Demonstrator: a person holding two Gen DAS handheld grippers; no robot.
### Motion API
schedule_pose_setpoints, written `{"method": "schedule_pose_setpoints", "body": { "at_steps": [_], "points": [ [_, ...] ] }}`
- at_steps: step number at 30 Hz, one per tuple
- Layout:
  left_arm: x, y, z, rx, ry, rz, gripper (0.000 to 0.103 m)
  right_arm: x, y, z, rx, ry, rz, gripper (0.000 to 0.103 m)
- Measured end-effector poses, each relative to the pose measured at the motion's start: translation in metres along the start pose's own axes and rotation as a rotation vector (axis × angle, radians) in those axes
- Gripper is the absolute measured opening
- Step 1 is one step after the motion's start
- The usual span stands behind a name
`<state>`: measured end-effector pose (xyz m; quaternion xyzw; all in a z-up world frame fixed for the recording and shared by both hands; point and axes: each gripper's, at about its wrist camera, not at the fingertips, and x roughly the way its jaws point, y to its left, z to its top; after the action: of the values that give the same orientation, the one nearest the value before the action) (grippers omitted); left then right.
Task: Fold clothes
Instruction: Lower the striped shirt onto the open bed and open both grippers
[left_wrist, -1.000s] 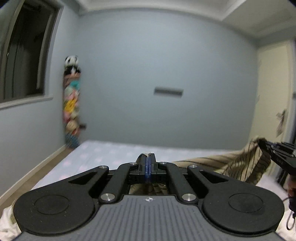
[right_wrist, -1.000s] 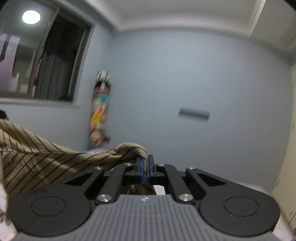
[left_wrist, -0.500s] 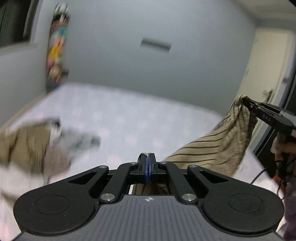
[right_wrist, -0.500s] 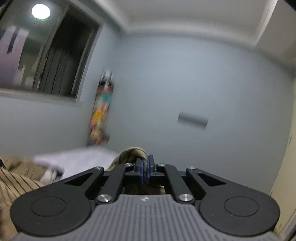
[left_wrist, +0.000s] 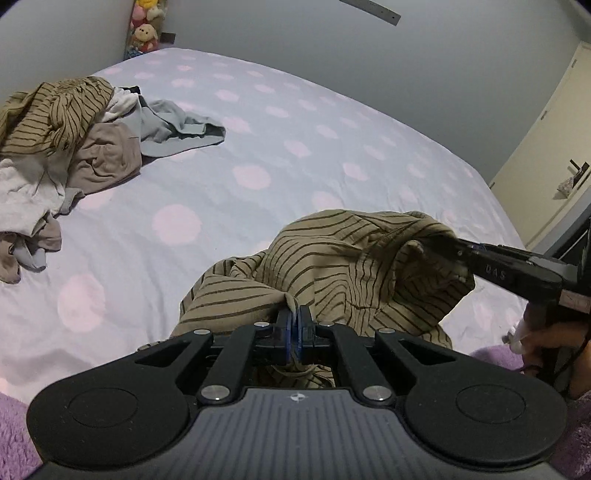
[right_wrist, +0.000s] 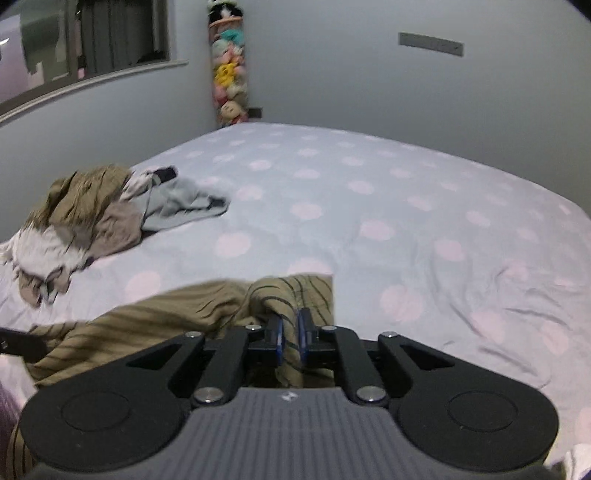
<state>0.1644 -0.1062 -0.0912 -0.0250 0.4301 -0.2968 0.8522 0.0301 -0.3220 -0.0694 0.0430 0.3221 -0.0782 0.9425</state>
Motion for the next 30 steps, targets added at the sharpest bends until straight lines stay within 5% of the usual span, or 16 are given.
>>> {"method": "schedule_pose_setpoints", "body": {
  "at_steps": [3,13,18,28,30],
  "points": [
    [-0.002,-0.002,-0.005,0.018,-0.009,0.017,0.005,-0.004,-0.001,-0.004,0.023,-0.012,-0.001,0.059],
    [-0.001,0.031,0.023,0.12,-0.018,0.102,0.045,-0.011,-0.044,-0.026,0.061,0.126,-0.146,0.071],
    [0.007,0.048,0.04,0.195,-0.003,0.135,0.049,0.002,-0.054,-0.042,0.057,0.231,-0.158,0.073],
    [0.077,0.067,0.033,0.168,0.201,0.108,0.049,0.051,-0.037,-0.053,-0.071,0.42,-0.11,0.078],
    [0.087,0.064,0.029,0.143,0.221,0.092,0.049,0.062,-0.033,-0.055,-0.098,0.466,-0.093,0.07]
  ]
}}
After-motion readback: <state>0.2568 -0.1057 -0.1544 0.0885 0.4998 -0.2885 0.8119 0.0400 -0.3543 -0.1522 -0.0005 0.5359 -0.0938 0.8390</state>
